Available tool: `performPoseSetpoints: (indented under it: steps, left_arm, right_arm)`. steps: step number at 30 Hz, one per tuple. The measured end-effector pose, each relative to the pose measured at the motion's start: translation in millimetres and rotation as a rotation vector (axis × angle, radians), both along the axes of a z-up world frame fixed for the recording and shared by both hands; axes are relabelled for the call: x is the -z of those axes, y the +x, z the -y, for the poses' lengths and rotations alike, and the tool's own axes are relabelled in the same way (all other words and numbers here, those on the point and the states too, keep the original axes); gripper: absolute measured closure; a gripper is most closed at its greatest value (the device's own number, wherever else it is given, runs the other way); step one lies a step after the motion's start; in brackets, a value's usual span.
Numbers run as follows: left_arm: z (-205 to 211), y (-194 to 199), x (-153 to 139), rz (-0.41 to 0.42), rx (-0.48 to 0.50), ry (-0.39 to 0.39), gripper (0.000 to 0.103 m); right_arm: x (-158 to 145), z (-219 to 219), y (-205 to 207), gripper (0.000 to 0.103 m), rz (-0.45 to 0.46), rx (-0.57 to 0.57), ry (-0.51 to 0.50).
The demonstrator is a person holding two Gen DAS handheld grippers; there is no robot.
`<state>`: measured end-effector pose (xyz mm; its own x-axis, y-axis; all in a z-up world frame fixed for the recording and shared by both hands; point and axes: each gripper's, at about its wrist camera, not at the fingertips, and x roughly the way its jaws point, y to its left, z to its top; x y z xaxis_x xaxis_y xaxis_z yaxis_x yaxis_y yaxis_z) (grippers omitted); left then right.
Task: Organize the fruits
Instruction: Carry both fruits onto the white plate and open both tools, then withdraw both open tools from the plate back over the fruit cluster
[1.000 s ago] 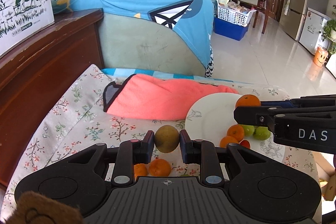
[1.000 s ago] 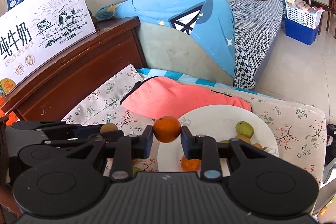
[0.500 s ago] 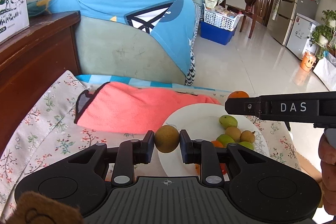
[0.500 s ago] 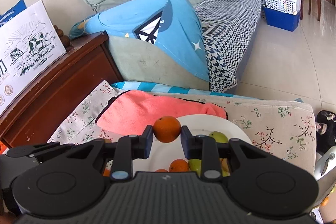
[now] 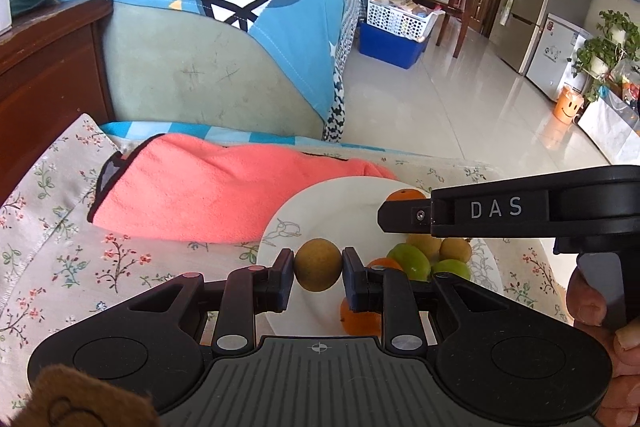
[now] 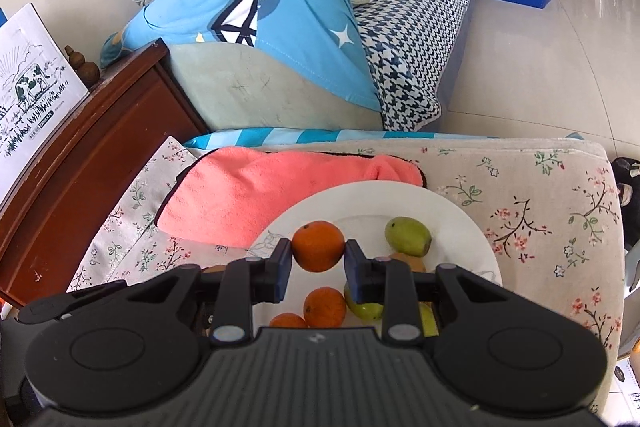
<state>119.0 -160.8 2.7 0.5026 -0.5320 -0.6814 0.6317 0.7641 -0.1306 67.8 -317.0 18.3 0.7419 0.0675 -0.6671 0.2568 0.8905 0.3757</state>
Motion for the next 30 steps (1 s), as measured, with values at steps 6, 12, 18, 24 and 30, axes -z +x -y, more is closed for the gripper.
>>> performPoseSetpoints:
  steps: [6,12,18,24,30]
  left_arm:
    - [3,1,5,-0.009,-0.010,0.003,0.078]
    - [1,-2,-3,0.001,-0.025,-0.005,0.058]
    - [-8,-5,-17,0.046,-0.065,0.019,0.037]
    - [-22,-3,-28,0.042,-0.123,0.058,0.033]
    - [-44,-7,-47,0.070,-0.155,0.043,0.028]
  right_arm:
    - [11,5,7,0.074,-0.027,0.031,0.027]
    - [7,6,5,0.072,-0.003,0.048,0.033]
    - [-1,2,1,0.072,0.023,0.036,0.036]
    - [-6,0,-3,0.071,0.033,0.023,0.032]
    - [-9,-3,-10,0.071,0.042,0.007,0.038]
